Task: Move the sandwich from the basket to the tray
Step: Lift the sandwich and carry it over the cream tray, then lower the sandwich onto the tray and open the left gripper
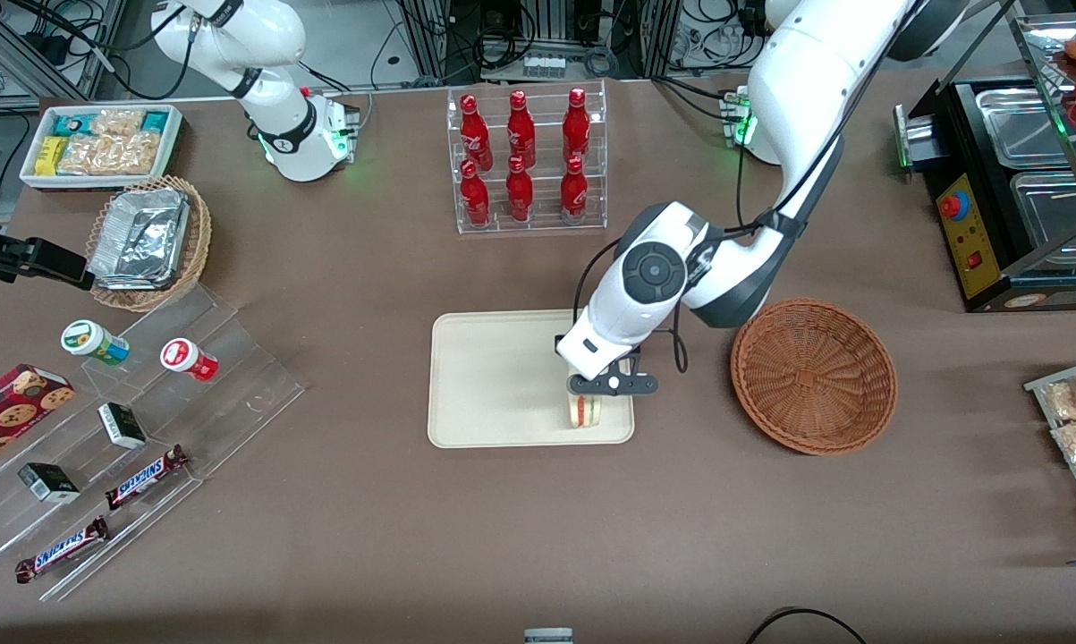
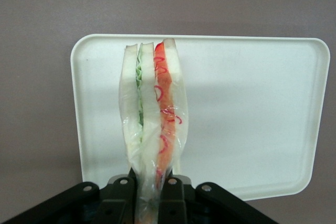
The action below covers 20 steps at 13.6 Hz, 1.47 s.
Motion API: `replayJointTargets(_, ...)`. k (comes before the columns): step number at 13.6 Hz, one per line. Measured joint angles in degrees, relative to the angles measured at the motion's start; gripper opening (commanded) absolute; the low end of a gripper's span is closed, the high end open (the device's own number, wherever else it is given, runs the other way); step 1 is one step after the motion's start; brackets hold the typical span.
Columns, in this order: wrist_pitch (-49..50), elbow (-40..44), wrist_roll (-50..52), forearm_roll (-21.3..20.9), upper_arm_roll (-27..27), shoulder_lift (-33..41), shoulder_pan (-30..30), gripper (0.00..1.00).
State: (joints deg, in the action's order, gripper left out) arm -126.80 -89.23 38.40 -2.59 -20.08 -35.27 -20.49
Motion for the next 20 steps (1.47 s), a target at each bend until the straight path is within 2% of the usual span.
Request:
replayJointTargets(5,-0.48,0.69,0.13,-2.20,0.00,-2.12,-1.49,0.00)
replayJointTargets(10,-0.67,0.46,0.84,-2.57,0.00,-3.21,-1.77,0.00)
replayJointTargets(20,-6.12,-4.27,2.90,-4.88,0.01,-3.05,-2.03,0.00)
